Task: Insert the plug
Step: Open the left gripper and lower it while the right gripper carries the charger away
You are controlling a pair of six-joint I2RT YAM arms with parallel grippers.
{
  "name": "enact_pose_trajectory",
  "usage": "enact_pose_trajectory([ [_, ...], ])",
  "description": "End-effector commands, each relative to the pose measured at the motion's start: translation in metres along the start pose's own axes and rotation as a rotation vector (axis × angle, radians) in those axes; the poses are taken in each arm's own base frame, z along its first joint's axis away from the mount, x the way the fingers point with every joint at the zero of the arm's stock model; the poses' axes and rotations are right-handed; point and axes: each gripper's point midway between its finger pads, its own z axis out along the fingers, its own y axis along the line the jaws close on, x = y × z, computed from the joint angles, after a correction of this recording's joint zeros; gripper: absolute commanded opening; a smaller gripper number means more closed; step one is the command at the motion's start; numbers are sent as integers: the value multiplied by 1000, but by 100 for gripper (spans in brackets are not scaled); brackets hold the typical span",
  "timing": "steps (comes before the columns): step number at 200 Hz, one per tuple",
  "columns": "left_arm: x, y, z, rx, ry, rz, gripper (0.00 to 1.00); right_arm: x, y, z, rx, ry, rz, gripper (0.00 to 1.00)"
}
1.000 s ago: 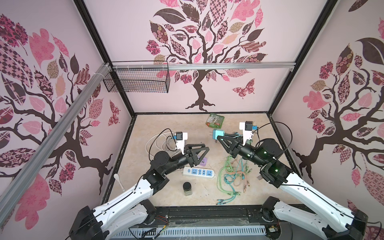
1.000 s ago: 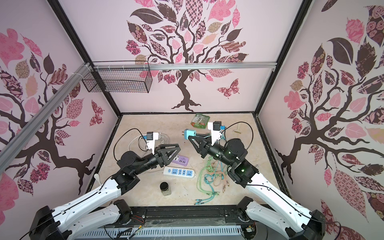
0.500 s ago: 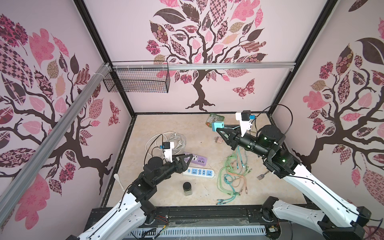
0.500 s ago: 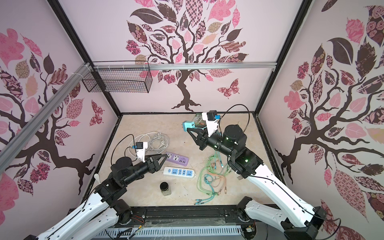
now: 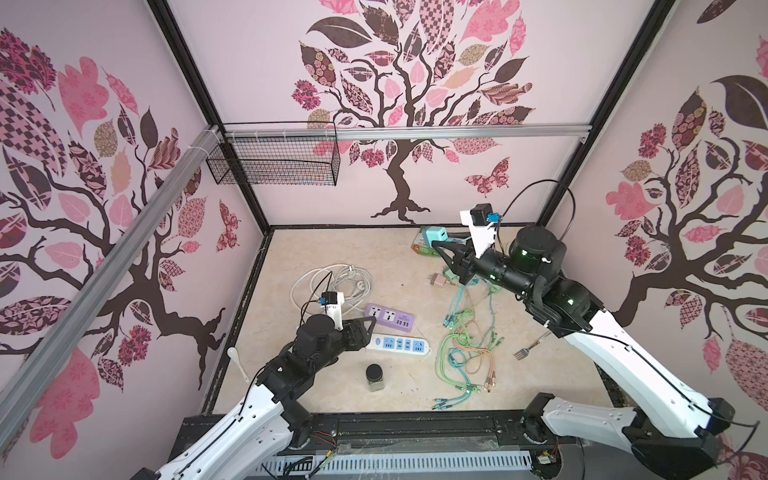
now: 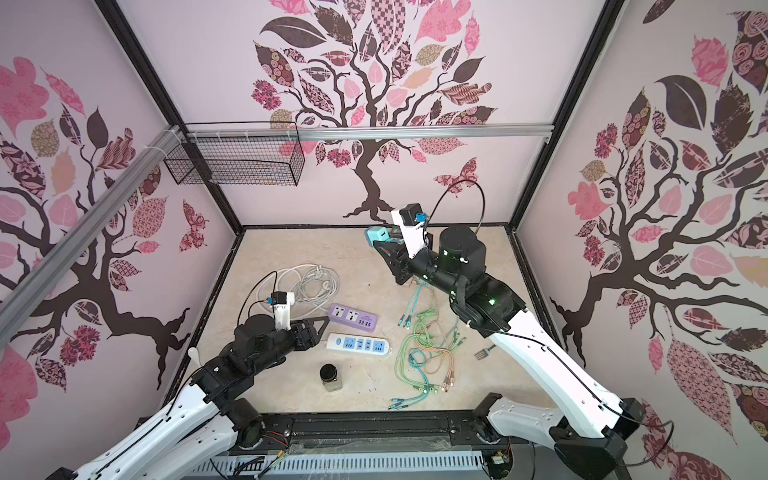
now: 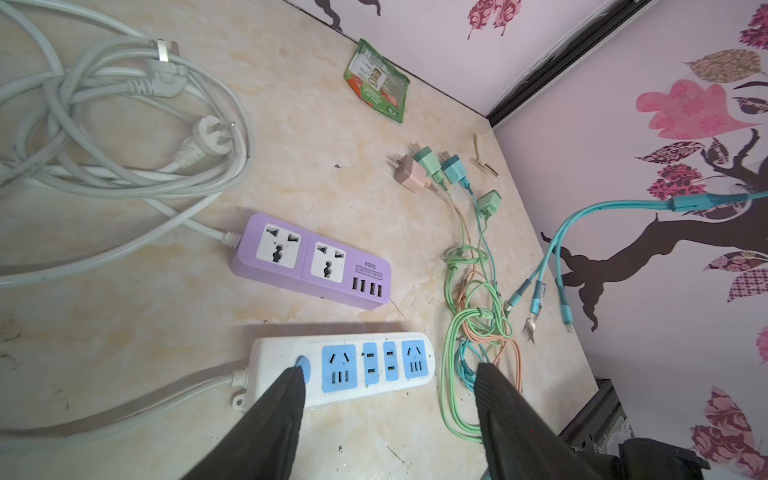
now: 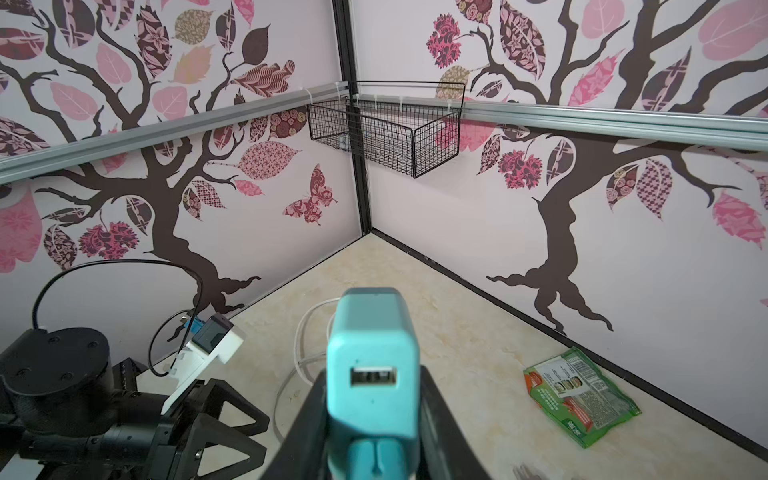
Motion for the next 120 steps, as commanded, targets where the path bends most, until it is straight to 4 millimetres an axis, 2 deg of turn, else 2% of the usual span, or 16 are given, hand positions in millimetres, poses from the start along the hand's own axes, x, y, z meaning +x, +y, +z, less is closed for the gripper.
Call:
enact_pose_trajectory([
  [1,-12,0,-7,-25,-34,-8,68,-1,-2,16,-9,29,-33,24],
  [49,-5,7,-13,-51,-17,-13,69,16,-10,60,-49,100,-18,24],
  [99,-3,11,-18,-49,-25,-36,69,35,-37,108,-80,144,49,24],
  [120,-1,12,-19,-44,-29,-50,69,43,-41,130,-96,177,44,24],
])
